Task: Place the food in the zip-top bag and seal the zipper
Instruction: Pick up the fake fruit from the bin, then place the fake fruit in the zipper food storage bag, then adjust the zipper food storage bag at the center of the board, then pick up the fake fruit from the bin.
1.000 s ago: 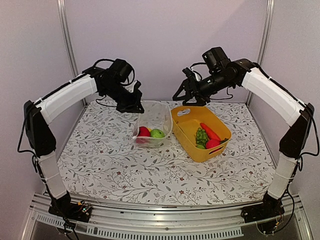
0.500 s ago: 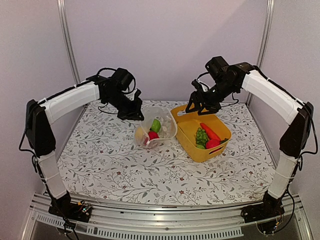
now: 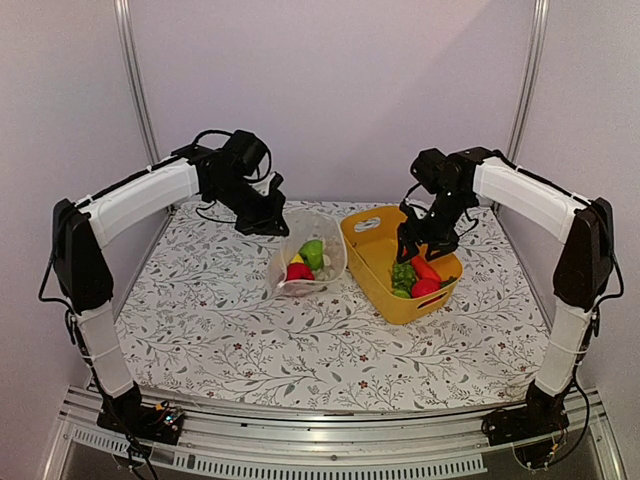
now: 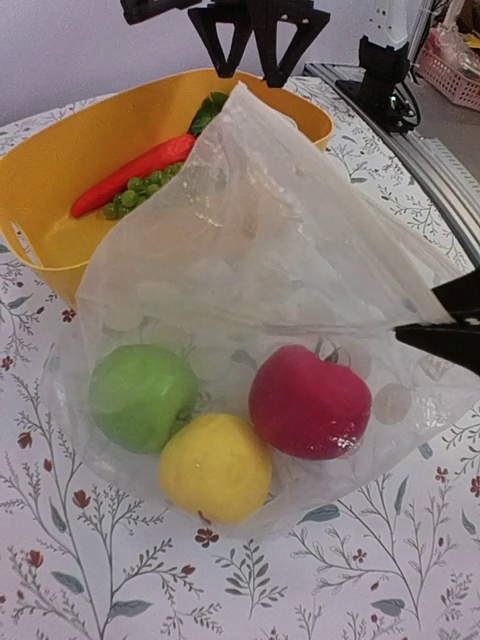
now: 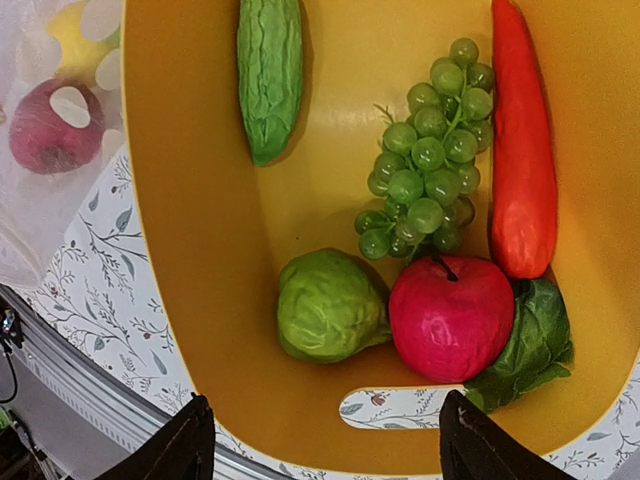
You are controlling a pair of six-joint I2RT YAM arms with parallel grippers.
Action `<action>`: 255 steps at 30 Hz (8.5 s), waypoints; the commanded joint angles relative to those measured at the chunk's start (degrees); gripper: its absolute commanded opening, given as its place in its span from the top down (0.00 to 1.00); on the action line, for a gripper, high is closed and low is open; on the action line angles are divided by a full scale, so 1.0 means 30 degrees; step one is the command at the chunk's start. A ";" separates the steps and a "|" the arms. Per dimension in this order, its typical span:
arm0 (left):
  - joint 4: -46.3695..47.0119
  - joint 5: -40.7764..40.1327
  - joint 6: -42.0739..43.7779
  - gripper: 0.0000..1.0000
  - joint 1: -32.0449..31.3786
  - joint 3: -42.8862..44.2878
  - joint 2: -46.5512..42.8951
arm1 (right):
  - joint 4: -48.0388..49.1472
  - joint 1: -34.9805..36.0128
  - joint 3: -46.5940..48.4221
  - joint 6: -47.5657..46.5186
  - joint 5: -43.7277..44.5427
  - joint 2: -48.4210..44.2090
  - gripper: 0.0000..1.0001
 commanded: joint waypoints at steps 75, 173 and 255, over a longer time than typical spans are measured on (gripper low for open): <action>0.1012 0.2666 -0.0183 1.00 0.0146 0.1775 0.1564 | 0.5968 0.1304 0.1720 0.1165 -0.6498 -0.1383 0.39; -0.0768 0.2106 0.0776 1.00 0.1579 0.1980 -0.1404 | 0.5375 0.3360 0.5405 0.5220 -0.6602 0.2400 1.00; -0.0902 0.2756 0.0424 1.00 0.0920 0.3346 0.1120 | 0.3396 -0.0511 -0.1827 -0.1214 0.1963 0.5612 0.47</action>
